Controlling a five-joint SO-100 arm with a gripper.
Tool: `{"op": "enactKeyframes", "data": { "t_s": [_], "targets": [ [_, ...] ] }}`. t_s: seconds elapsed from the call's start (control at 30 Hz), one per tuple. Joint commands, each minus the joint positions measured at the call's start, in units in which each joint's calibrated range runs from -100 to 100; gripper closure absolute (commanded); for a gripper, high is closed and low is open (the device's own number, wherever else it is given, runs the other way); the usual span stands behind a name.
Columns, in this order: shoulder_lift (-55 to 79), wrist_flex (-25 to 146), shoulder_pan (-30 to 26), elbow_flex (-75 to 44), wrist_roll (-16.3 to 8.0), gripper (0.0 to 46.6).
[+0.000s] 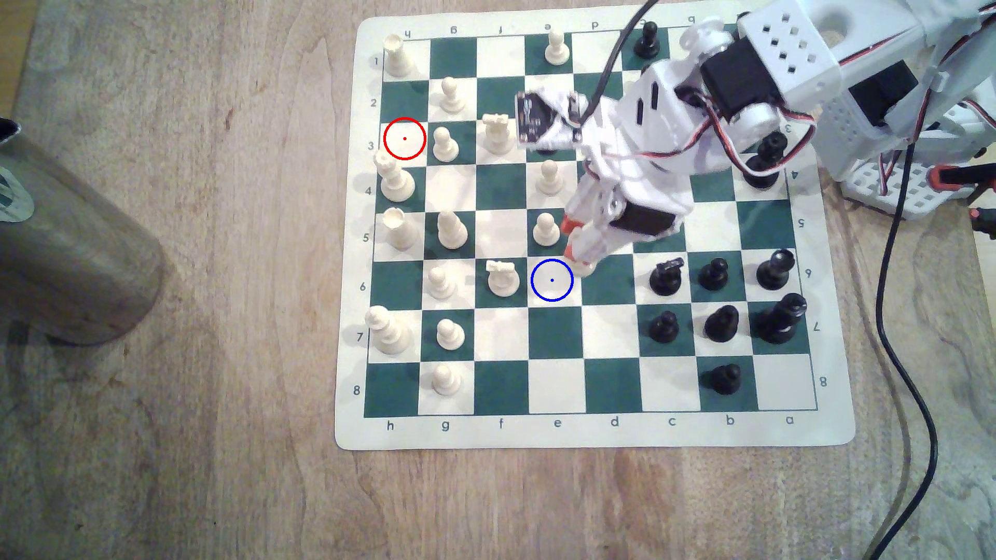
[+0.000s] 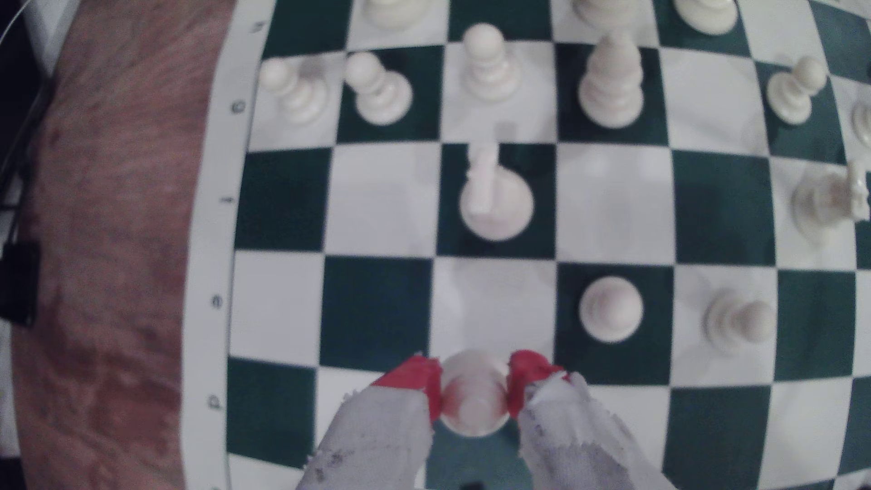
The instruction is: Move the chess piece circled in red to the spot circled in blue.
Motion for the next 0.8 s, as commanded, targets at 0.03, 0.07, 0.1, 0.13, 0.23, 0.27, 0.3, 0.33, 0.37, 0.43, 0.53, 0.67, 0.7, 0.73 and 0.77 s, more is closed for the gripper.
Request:
{"op": "enactKeyframes", "data": {
  "t_s": [0.03, 0.07, 0.1, 0.13, 0.23, 0.27, 0.3, 0.33, 0.37, 0.43, 0.53, 0.67, 0.7, 0.73, 0.77],
  "targets": [
    [3.0, -2.4, -0.2, -5.0, -0.3, 46.3],
    [3.5, -2.7, -0.2, -5.3, -0.4, 46.3],
    [3.9, -2.8, -0.2, -5.7, -0.4, 46.3],
    [4.2, -3.0, -0.3, -5.9, -0.4, 46.3],
    [5.6, -3.4, -0.3, -7.1, -0.6, 46.3],
    [6.2, -3.6, -0.3, -7.4, -0.6, 46.2],
    [6.9, -3.7, -0.5, -7.8, -0.7, 46.2],
    [8.1, -4.0, -0.5, -8.5, -0.7, 46.2],
    [8.5, -4.1, -0.5, -8.9, -0.7, 46.2],
    [9.0, -4.1, -0.2, -9.5, -0.8, 46.2],
    [10.3, -4.2, 0.9, -10.2, -0.7, 46.1],
    [11.2, -4.6, 1.5, -11.0, -0.6, 46.1],
    [11.6, -4.8, 1.7, -11.2, -0.4, 46.1],
    [12.0, -5.0, 1.9, -11.5, -0.4, 46.1],
    [12.7, -5.0, 2.2, -11.9, -0.4, 46.0]
  ]
}}
